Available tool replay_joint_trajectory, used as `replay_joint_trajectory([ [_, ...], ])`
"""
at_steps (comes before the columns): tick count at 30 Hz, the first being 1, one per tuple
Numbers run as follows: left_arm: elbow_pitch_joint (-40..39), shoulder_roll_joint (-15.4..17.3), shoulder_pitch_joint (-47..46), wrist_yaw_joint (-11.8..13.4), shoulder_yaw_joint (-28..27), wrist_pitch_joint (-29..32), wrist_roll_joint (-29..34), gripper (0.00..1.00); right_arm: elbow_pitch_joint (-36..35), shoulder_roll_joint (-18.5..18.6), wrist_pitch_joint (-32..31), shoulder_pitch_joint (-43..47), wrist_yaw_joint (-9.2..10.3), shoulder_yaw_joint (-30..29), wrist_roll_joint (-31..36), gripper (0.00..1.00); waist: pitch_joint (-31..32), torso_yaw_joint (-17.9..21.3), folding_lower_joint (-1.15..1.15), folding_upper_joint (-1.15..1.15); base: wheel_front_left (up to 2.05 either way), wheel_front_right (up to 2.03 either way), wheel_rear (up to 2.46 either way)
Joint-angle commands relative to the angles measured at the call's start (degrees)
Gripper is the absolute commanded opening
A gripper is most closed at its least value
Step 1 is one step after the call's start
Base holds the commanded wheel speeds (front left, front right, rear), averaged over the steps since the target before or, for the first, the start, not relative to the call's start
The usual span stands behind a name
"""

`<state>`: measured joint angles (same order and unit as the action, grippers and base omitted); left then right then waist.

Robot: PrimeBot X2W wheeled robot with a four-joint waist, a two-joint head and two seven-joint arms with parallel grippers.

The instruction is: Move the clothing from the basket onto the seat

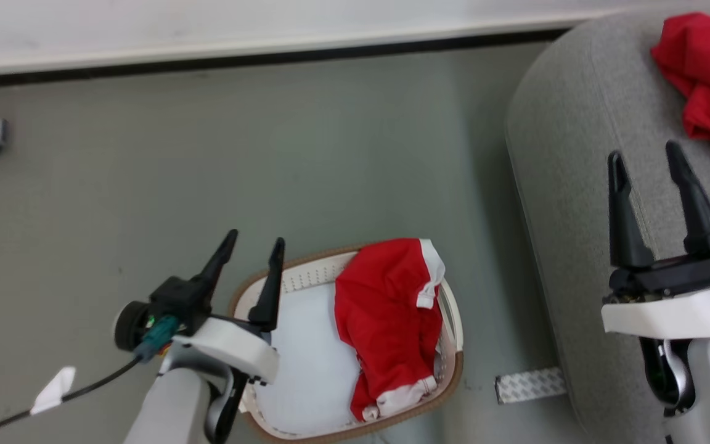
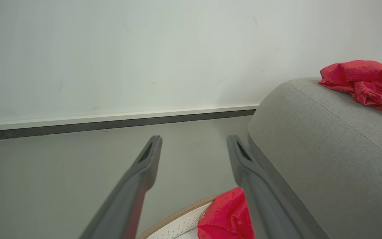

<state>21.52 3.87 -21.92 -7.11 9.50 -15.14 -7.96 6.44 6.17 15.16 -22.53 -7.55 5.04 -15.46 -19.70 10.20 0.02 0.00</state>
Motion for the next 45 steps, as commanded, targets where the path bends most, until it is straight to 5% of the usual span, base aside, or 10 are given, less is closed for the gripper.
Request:
replay_joint_trajectory([
  [1,2.25,0.79,-2.02,-0.34,1.72,0.18,0.63,1.00,-0.79,0.00,-0.02,-1.66,0.13,-0.70,0.61,1.00,-4.21,2.42,-0.02,0.00,0.00,0.00,0.00],
  [16,22.49,3.87,-19.25,-0.28,20.26,5.92,-5.07,1.00,-8.12,-2.24,-0.02,-9.92,0.13,-4.88,-1.40,1.00,-18.60,8.00,-0.02,0.00,0.00,0.00,0.00],
  [28,37.53,7.06,-29.67,-0.28,29.71,8.61,-9.27,1.00,-13.75,-3.34,-0.02,-14.71,0.13,-4.86,-7.06,1.00,-28.13,14.13,-0.02,0.00,0.00,0.00,0.00],
  [45,48.44,10.14,-33.37,-0.35,41.22,20.05,-10.46,0.99,-14.89,-3.34,-0.03,-14.49,0.13,-3.27,-9.45,1.00,-33.24,16.44,-0.02,0.00,0.00,0.00,0.00],
])
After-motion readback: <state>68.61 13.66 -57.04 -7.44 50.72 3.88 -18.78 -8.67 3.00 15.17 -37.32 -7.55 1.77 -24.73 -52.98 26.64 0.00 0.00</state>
